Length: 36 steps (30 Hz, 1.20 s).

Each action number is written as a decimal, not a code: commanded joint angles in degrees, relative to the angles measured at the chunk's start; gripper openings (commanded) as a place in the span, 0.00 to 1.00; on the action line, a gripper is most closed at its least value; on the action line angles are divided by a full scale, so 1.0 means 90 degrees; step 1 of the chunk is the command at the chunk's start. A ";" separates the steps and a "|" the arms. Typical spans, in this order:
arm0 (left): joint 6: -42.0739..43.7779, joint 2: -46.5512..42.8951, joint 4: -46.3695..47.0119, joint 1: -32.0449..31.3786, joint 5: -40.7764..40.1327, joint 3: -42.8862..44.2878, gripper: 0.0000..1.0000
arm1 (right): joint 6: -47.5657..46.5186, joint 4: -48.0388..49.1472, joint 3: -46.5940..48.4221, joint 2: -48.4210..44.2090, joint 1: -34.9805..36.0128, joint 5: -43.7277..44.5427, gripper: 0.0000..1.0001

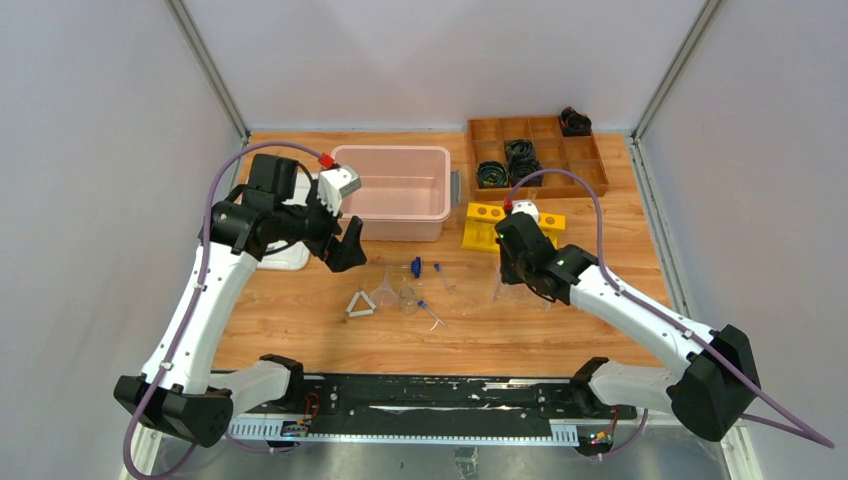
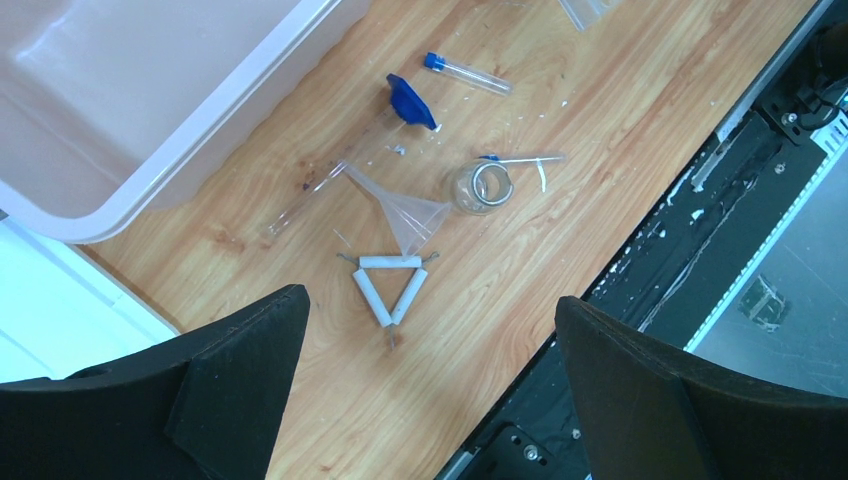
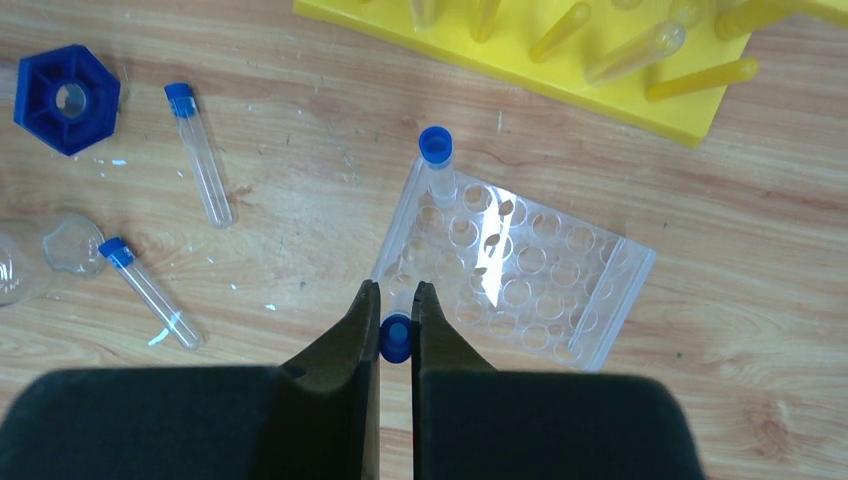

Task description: Organize the chemistry lab equipment

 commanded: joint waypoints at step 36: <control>0.0058 -0.0133 0.0080 -0.0037 -0.0170 0.0047 1.00 | -0.0236 0.1112 -0.0574 0.0543 -0.0081 0.0534 0.00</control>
